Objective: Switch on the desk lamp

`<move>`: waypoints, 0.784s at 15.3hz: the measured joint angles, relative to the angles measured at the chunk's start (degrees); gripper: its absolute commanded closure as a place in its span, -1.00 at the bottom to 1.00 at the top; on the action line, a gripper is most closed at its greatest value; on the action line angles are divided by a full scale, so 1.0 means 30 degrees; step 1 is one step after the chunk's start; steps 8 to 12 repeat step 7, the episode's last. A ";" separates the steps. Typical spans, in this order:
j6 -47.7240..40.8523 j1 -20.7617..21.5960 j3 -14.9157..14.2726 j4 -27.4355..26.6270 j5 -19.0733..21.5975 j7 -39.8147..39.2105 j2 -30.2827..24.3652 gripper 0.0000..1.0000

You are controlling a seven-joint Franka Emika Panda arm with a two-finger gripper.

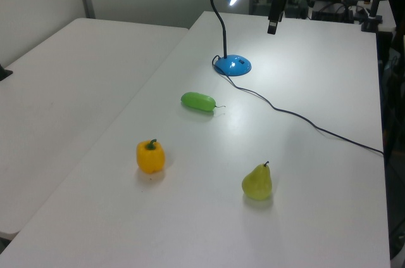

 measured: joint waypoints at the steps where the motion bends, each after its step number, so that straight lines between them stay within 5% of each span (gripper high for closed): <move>1: 0.0000 -0.0002 -0.0021 0.0000 0.0000 -0.0191 0.0009 -1.00; 12: -0.0511 0.0004 -0.0029 0.0003 0.0001 -0.0429 0.0009 -1.00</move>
